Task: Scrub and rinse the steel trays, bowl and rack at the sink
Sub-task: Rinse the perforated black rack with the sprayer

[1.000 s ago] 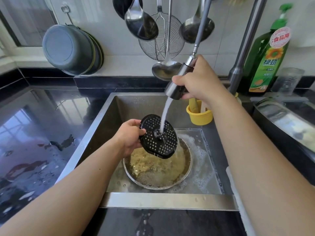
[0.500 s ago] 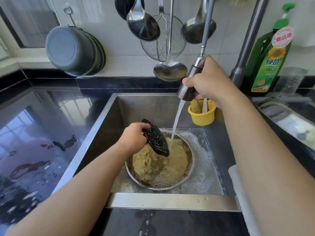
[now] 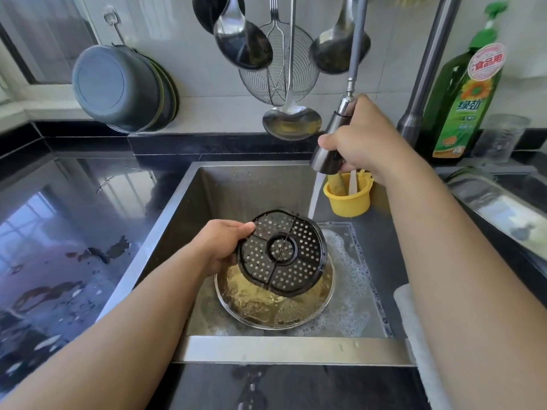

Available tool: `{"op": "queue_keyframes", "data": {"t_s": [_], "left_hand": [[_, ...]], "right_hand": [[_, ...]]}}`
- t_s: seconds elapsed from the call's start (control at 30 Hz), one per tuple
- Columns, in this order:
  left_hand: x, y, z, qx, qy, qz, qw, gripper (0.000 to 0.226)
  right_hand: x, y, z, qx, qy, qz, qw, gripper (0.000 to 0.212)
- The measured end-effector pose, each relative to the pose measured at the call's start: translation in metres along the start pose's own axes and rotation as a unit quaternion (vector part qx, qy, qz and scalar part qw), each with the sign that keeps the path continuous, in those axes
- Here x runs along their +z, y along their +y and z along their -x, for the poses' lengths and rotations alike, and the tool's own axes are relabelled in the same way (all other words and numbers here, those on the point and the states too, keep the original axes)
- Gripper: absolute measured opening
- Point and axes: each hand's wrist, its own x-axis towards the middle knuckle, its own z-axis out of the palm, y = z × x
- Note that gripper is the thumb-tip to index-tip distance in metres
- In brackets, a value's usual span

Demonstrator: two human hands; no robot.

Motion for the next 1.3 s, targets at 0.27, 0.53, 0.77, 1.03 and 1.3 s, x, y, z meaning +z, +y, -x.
{"op": "queue_keyframes", "data": {"t_s": [0.27,0.53,0.77,1.03,1.3], "left_hand": [[0.005,-0.002,0.000,-0.024,-0.107,0.027,0.994,0.018],[0.007,-0.004,-0.002,-0.010,-0.109,0.045,0.993,0.025],[0.004,-0.001,-0.003,0.009,-0.055,0.078,0.995,0.024],[0.005,0.000,-0.001,0.002,-0.039,0.052,0.998,0.024],[0.006,-0.001,-0.001,0.005,-0.064,0.027,0.998,0.023]], "right_hand": [[0.015,-0.005,0.002,-0.015,-0.014,-0.056,0.998,0.046],[0.021,-0.015,0.010,-0.016,-0.081,-0.163,0.983,0.040],[-0.001,-0.012,0.010,-0.005,-0.083,-0.060,0.995,0.032],[-0.003,-0.007,0.006,-0.017,0.029,0.117,0.993,0.049],[0.020,-0.003,0.004,-0.050,0.016,0.004,0.999,0.048]]}}
